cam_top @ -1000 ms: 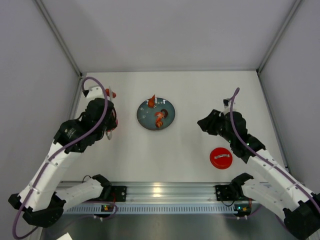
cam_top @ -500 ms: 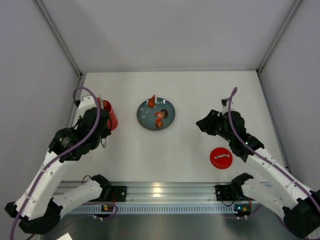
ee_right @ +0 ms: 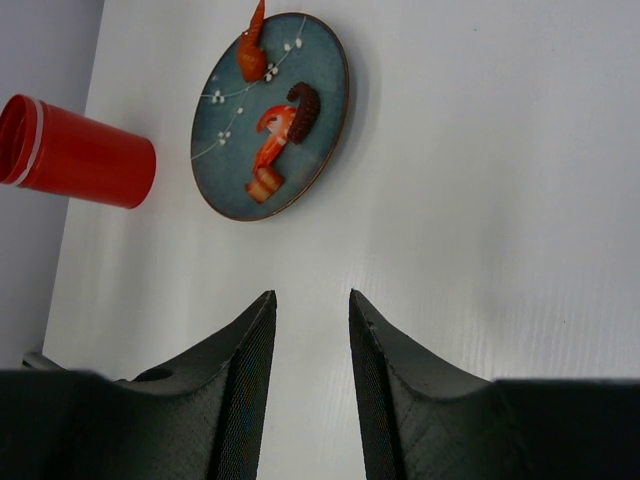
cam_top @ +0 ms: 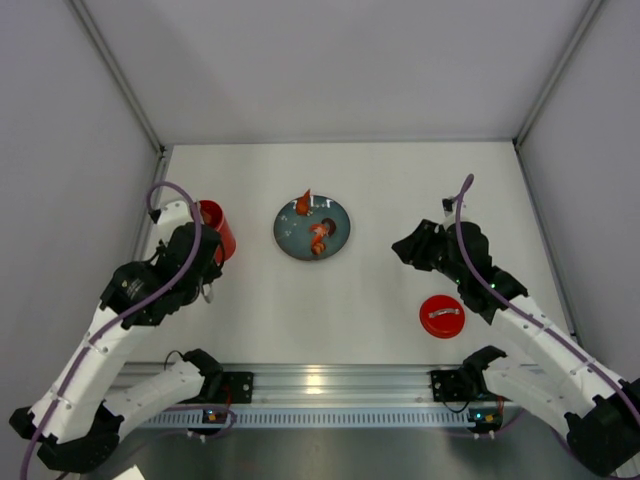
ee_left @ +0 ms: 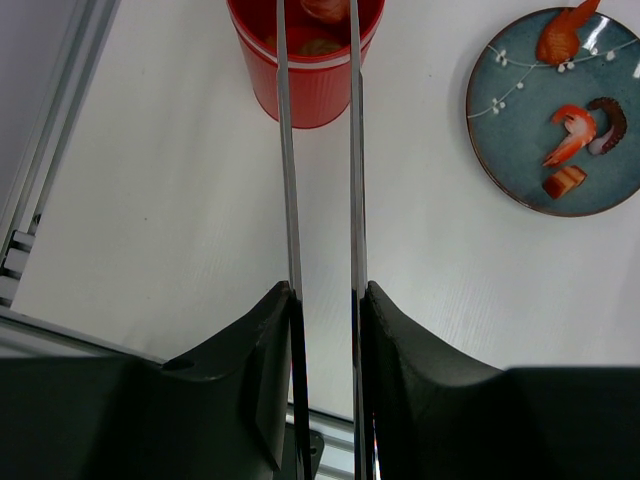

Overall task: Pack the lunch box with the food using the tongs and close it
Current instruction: Place the fake food in the packing box.

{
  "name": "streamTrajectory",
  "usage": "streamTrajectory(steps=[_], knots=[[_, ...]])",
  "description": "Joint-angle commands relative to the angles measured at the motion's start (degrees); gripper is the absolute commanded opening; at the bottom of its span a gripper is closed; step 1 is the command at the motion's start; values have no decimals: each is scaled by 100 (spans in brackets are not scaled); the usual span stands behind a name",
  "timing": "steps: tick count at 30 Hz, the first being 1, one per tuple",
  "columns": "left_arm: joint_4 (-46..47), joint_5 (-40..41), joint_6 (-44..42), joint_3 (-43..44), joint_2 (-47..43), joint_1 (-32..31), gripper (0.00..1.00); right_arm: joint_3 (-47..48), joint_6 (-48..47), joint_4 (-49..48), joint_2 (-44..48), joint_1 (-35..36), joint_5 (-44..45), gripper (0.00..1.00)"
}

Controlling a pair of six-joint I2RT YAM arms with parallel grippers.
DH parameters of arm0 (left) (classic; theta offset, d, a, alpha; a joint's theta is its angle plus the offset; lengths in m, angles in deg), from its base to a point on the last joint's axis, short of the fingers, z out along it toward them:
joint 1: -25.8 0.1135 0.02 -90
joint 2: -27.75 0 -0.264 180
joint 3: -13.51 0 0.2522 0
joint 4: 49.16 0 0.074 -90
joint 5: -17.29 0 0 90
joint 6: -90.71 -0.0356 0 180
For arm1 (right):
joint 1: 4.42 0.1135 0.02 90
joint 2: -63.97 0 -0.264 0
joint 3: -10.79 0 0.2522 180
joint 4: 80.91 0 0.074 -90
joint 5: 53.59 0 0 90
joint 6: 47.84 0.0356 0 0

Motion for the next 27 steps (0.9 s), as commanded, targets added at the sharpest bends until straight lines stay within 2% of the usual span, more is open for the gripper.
streamTrajectory(steps=[1, 27], knots=[[57, 153, 98, -44, -100, 17, 13, 27, 19, -333, -10, 84, -35, 35], [101, 100, 160, -290, -214, 17, 14, -52, 45, -368, 17, 84, -52, 35]])
